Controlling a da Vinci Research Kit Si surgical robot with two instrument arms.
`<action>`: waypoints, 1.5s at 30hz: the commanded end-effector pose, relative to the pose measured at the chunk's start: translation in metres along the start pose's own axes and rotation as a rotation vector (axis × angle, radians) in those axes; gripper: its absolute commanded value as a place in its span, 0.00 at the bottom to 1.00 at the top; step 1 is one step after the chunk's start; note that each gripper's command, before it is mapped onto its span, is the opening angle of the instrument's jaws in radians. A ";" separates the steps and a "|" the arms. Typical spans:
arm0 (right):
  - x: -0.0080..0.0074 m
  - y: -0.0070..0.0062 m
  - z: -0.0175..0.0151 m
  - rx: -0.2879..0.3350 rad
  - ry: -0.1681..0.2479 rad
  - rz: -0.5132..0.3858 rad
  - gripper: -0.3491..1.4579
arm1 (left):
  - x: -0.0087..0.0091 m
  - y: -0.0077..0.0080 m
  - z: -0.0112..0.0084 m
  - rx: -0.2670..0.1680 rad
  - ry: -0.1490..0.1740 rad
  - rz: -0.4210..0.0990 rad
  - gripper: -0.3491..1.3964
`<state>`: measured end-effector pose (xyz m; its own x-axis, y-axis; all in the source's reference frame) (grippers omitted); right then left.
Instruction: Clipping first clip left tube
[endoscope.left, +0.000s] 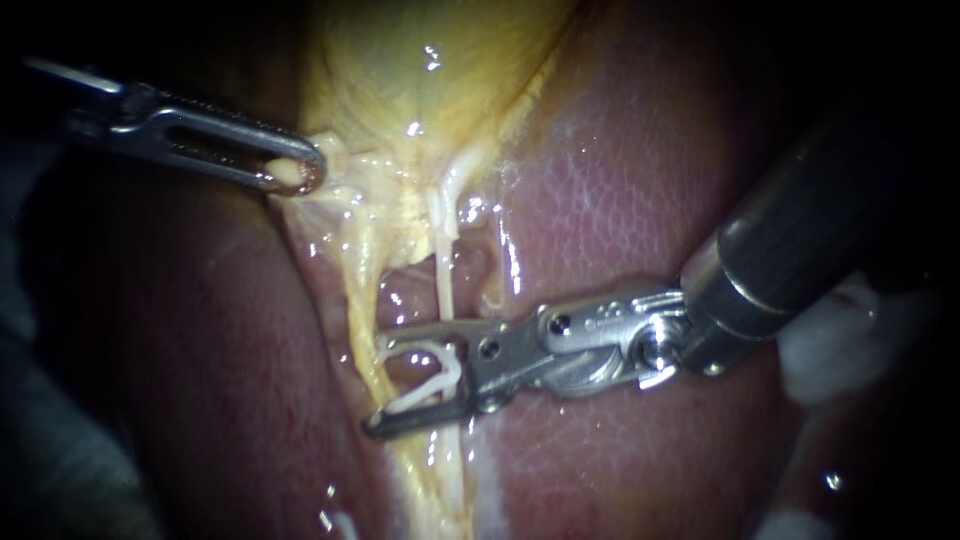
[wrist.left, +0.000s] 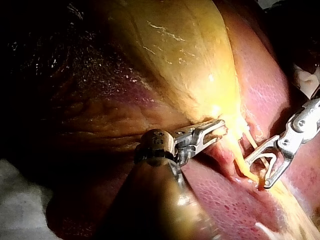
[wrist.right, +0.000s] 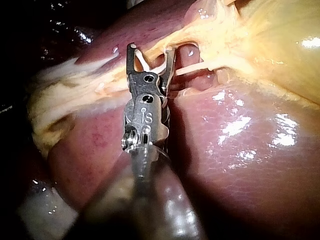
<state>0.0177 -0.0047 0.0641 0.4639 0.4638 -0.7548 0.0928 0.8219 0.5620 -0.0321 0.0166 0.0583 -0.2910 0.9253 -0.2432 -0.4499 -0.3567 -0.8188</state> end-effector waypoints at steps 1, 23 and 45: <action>0.0000 0.0000 0.0000 0.000 0.000 0.000 0.47 | 0.0000 0.0000 0.0000 0.000 0.000 0.000 0.00; -0.0001 -0.0002 -0.0009 0.005 0.001 0.005 0.47 | 0.0000 0.0000 0.0000 0.000 0.000 0.000 0.00; 0.0029 -0.0014 -0.0099 0.009 0.017 0.029 0.47 | 0.0000 0.0000 0.0000 0.000 0.000 0.006 0.00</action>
<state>0.0101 -0.0012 0.0575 0.4510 0.4940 -0.7433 0.0862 0.8048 0.5872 -0.0321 0.0166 0.0583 -0.2940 0.9231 -0.2478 -0.4482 -0.3621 -0.8173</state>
